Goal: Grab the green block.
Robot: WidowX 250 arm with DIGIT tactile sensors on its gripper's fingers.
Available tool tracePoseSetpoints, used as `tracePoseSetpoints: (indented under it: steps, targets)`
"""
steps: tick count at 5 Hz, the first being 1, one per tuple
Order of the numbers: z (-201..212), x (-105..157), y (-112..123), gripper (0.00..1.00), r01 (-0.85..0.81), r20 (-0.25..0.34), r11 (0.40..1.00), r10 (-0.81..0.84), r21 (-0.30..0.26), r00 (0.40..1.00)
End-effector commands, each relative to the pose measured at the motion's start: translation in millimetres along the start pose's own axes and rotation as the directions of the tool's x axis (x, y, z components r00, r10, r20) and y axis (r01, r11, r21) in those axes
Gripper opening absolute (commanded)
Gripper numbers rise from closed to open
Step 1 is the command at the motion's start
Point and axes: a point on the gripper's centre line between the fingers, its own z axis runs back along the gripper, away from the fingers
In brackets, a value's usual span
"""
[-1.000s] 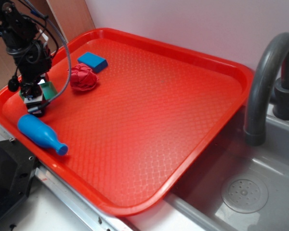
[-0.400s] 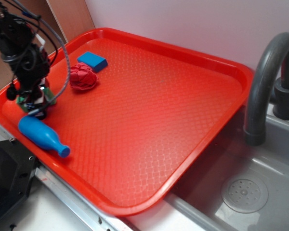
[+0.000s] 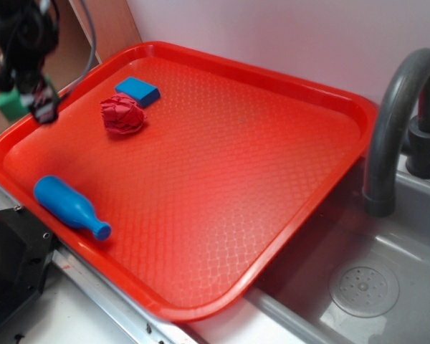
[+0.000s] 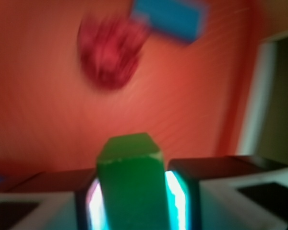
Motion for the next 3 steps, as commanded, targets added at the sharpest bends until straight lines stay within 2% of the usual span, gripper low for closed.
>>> tracePoseSetpoints:
  steps: [1,2,3]
  targets:
    - [110,18,1,0.0,-0.475,-0.005,0.86,0.482,-0.189,0.876]
    - [126,19,-4,0.0,-0.548,0.028,0.803,0.569,-0.234,0.822]
    - [120,22,-4,0.0,-0.451,0.058,0.854,0.48,-0.258,0.875]
